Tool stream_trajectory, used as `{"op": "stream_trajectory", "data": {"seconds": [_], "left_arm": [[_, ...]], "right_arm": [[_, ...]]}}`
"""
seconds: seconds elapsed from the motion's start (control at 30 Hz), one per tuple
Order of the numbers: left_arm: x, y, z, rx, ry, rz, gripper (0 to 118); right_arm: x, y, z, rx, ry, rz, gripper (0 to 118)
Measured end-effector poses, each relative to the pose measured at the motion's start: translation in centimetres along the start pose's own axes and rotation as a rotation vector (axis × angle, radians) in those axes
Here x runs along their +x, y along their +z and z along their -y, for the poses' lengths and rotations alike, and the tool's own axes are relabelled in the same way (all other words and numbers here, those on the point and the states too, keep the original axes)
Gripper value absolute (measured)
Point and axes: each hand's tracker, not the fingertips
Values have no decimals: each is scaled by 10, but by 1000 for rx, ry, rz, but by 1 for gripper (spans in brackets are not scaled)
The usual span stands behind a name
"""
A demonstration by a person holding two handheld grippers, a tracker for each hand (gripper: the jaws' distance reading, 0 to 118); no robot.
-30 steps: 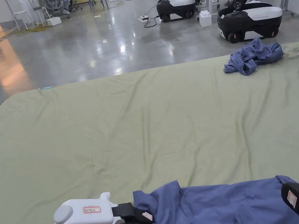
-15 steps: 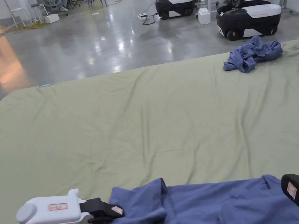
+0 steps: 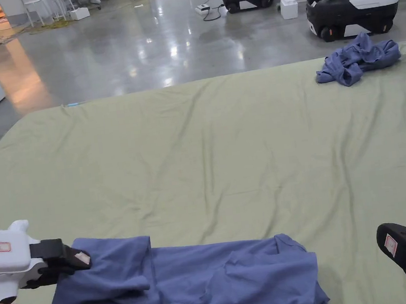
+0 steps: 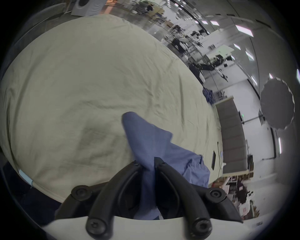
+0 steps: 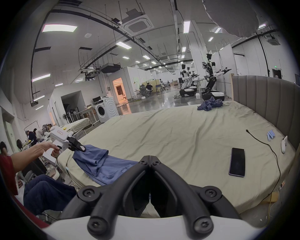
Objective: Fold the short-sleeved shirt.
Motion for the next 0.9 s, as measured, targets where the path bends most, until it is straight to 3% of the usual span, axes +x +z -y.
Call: {"op": "stream_trajectory", "data": {"seconds": [0.13, 0.3, 0.43, 0.53, 0.63, 0.7, 0.77, 0.8, 0.83, 0.87, 0.9], "left_arm": [[59, -23, 11, -8, -92, 89, 12], [143, -74, 32, -146, -267, 179, 12], [194, -129, 58, -238, -323, 254, 12], [215, -175, 75, -264, -321, 235, 12], [225, -211, 90, -265, -413, 68, 12], [227, -226, 100, -298, -379, 83, 13], [225, -227, 100, -287, -340, 77, 22], [223, -226, 99, -263, -304, 95, 38], [223, -223, 99, -261, -272, 126, 68], [221, -222, 97, -274, -232, 171, 75], [219, -218, 96, -280, -191, 211, 75]], "right_arm": [[2, -1, 1, -3, -5, -6, 2], [8, 7, 2, -3, 3, 12, 2], [20, 13, 4, 3, -32, 35, 2], [26, 20, 4, 7, -43, 60, 2], [33, 24, 4, -2, -58, 74, 2], [38, 28, 6, 3, -63, 85, 2], [40, 29, 7, 2, -59, 97, 2], [38, 30, 6, 2, -62, 101, 2], [39, 29, 7, -3, -70, 101, 2], [40, 27, 8, -8, -80, 100, 2], [40, 26, 9, -13, -88, 95, 2]]}}
